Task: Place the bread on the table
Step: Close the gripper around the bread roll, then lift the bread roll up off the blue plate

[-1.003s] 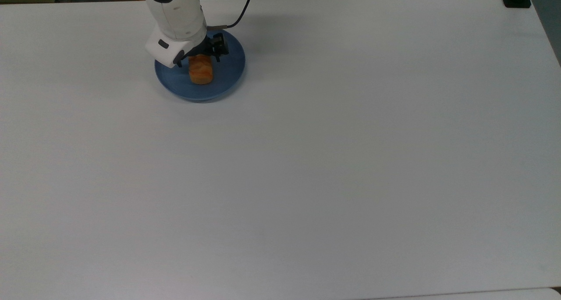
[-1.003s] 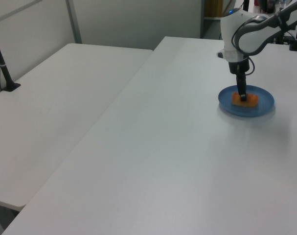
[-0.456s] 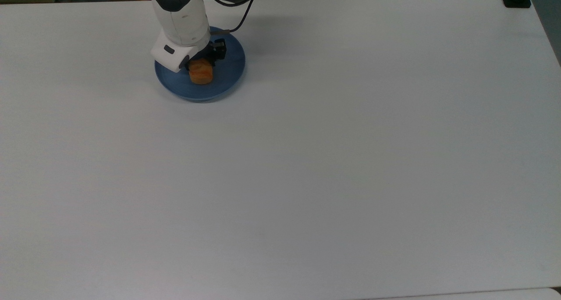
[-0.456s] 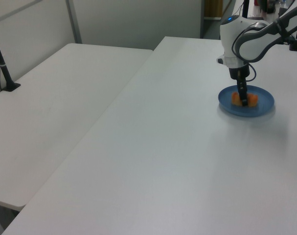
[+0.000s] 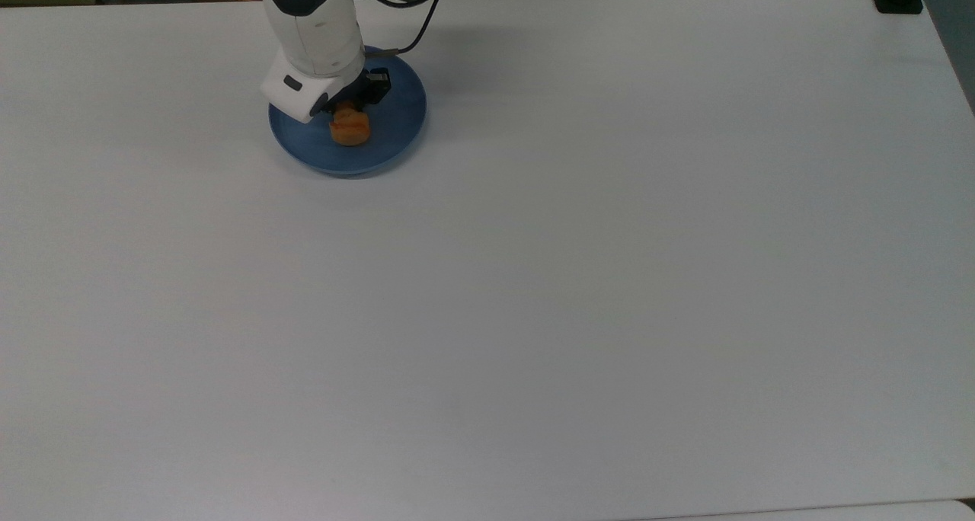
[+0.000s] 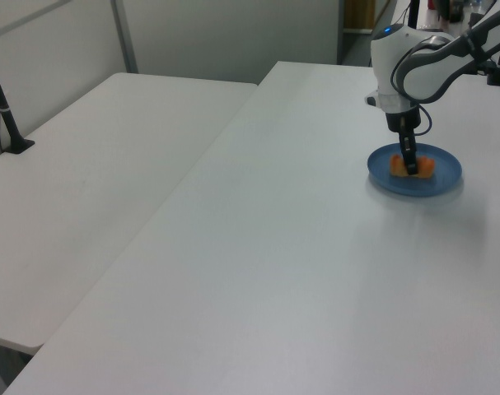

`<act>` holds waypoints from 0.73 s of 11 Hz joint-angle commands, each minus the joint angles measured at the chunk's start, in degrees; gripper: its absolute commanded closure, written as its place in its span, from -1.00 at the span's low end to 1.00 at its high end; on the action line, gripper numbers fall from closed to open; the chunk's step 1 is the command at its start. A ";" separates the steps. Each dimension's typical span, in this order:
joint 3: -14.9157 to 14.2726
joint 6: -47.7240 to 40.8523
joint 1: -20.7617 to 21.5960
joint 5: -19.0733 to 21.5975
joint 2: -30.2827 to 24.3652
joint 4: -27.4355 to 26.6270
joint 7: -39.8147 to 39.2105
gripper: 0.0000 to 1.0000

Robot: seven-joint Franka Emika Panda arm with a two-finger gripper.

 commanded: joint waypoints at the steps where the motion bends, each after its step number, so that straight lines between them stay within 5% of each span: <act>1: -0.42 -3.56 0.25 -0.88 -5.25 -0.26 -0.91 0.34; 5: -0.33 -7.69 1.04 0.08 -10.78 3.69 -0.56 0.34; 8: -0.42 -14.00 5.52 0.70 -11.24 10.26 0.15 0.32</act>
